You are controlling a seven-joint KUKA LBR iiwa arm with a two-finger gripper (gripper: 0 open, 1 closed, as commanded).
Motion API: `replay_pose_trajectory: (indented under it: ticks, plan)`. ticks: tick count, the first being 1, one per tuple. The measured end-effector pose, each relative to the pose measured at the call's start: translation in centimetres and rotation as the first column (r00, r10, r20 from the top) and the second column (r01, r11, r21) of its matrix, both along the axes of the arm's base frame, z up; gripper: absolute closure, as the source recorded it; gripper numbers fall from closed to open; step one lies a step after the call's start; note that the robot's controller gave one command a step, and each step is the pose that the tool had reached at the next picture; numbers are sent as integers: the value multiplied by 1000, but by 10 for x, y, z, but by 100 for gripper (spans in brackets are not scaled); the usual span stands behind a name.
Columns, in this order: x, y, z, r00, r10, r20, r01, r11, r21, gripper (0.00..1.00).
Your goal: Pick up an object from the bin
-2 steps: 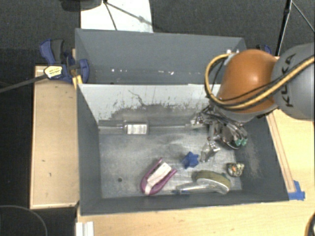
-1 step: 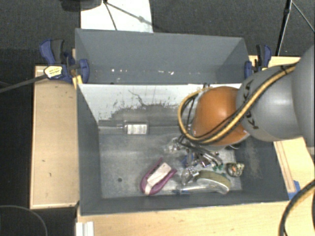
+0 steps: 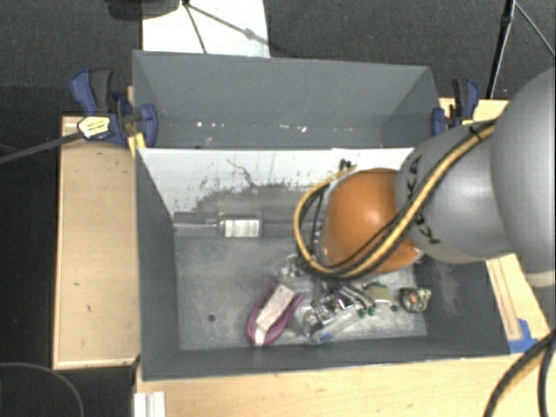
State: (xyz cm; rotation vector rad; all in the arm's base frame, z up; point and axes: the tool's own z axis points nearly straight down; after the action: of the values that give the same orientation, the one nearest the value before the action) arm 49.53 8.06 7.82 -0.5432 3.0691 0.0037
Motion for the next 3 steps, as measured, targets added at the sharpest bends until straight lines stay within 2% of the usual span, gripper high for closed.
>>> replay_pose_trajectory:
  ticks: [1,2,3]
  plan:
    - [-1,-2,-1,1000,-6,-7,6,1000,-2,100]
    - [27,19,100,990,140,-13,-140,990,-5,100]
    - [-14,23,34,979,200,-30,-200,980,-5,100]
